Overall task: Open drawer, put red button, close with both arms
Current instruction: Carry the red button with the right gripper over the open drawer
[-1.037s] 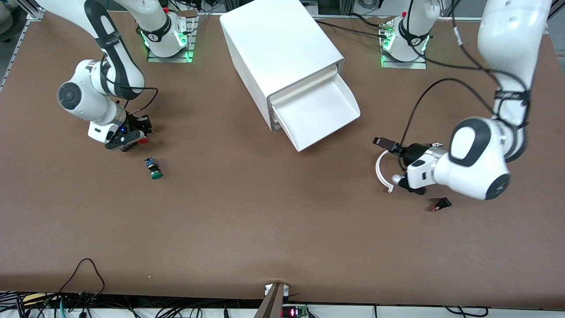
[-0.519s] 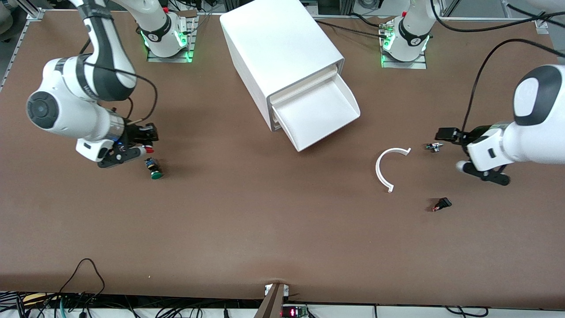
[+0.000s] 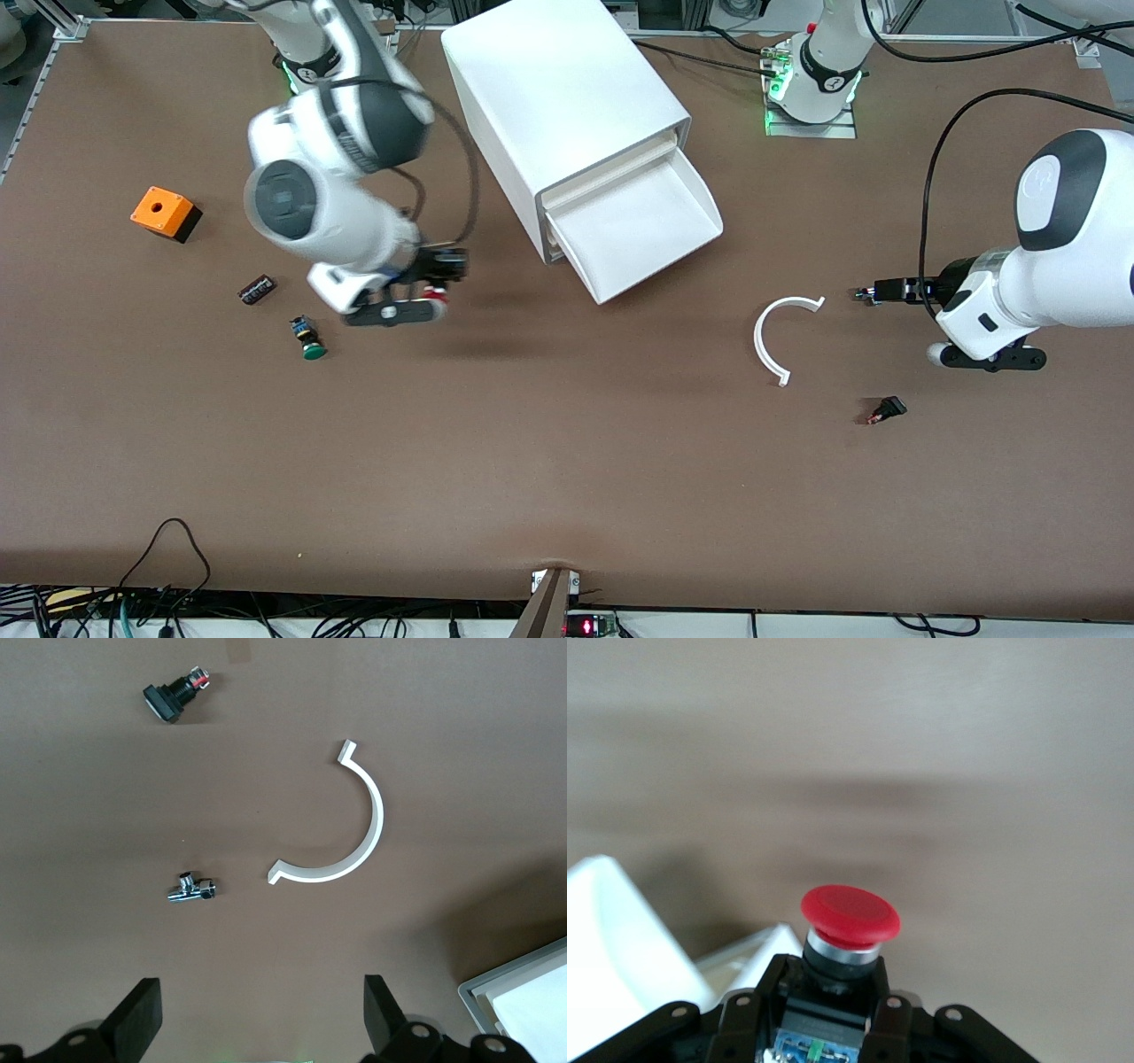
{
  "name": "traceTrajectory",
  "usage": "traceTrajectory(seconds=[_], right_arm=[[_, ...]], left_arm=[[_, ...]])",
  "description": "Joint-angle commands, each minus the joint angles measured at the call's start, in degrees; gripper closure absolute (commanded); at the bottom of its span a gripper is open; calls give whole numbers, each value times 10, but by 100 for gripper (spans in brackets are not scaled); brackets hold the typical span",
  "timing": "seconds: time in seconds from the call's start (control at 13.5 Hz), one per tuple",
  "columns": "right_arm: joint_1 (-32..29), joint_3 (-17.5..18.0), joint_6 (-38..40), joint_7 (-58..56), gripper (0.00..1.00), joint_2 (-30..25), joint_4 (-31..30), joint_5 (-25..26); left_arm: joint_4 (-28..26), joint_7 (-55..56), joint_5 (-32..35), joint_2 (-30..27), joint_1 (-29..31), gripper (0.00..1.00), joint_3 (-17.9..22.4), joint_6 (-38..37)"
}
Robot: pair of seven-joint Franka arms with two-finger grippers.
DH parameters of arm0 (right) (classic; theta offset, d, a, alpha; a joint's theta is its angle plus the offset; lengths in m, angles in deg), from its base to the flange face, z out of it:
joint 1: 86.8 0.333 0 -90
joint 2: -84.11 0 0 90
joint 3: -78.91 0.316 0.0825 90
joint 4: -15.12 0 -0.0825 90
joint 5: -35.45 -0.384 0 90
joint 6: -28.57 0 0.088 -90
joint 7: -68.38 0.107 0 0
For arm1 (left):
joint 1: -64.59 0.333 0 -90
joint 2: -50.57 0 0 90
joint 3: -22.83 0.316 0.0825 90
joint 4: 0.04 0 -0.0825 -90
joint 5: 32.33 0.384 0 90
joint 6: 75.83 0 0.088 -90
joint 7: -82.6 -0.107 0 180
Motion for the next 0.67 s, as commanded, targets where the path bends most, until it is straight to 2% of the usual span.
traceTrajectory(seconds=[0.0, 0.15, 0.22, 0.37, 0.59], right_arm=[[75, -10, 15, 137, 81, 86, 127, -23], [117, -11, 15, 234, 81, 138, 209, -20], [133, -11, 10, 268, 81, 155, 228, -18], [163, -11, -26, 319, 81, 166, 230, -6], [193, -11, -29, 366, 81, 188, 229, 29]], left_arm=[[-3, 6, 10, 5, -4, 0, -2, -8], [-5, 11, 9, 8, -6, 0, -3, -10], [-5, 14, 9, 12, -5, 0, -2, -7], [-5, 70, 9, 13, -5, 0, -3, 6], [-8, 123, 8, 12, -8, 0, -15, 27]])
